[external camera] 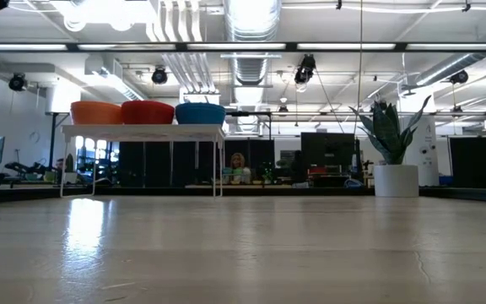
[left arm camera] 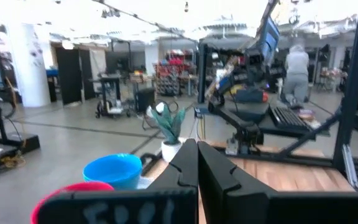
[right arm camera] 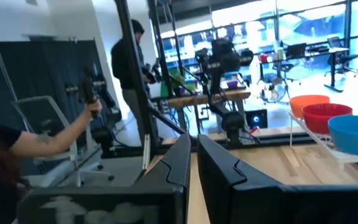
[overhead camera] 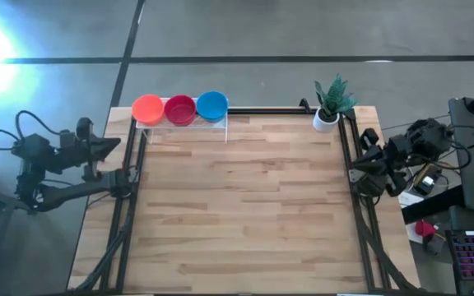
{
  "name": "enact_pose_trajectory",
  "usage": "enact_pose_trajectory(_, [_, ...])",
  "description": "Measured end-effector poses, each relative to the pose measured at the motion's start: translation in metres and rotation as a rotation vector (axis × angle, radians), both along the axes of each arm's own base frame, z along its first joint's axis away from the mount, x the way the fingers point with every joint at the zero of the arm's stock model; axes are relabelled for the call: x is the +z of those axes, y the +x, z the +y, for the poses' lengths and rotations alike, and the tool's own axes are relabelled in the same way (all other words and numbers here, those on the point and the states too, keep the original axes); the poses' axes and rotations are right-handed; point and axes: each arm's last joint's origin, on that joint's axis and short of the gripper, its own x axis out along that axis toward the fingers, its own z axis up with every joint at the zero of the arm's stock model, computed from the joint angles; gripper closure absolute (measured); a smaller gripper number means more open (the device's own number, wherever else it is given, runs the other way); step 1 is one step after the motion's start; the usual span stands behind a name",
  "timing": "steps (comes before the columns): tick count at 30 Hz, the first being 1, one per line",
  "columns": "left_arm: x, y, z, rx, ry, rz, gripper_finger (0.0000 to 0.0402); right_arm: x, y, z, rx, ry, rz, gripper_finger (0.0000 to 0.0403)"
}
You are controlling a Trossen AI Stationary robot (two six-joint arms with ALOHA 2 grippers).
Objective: Pick & Place Mini bowls
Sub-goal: Return to Home Position
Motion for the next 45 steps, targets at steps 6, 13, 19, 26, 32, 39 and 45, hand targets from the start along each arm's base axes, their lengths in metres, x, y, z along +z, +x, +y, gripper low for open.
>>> enact_pose_trajectory(6, [-0.008,0.001,0.000,-0.018,-0.007,0.014,0.0401,0.001,-0.012,-0.011,0.009,0.036,-0.056,0.0376])
enact_pose_trajectory(13, [-0.008,0.002,0.000,-0.019,-0.002,0.006,0.0401,0.000,-0.024,-0.022,0.007,0.068,-0.108,0.0376])
enact_pose_trajectory(19, [-0.011,0.005,0.001,-0.019,-0.005,0.018,0.0401,-0.005,-0.030,-0.028,0.002,0.059,-0.137,0.0376])
enact_pose_trajectory(26, [-0.015,0.012,0.002,-0.018,0.001,0.010,0.0402,-0.011,-0.035,-0.033,-0.008,0.070,-0.160,0.0376])
enact_pose_trajectory(32, [-0.019,0.023,0.005,-0.029,0.010,-0.025,0.0402,-0.014,-0.032,-0.029,0.020,0.085,-0.162,0.0376])
enact_pose_trajectory(39, [-0.040,0.048,0.011,-0.054,0.016,-0.026,0.0401,-0.038,-0.014,-0.013,0.016,-0.016,-0.109,0.0376])
enact_pose_trajectory(45, [-0.059,0.068,0.014,-0.112,0.033,-0.057,0.0401,-0.061,0.000,0.001,0.024,-0.078,-0.070,0.0376])
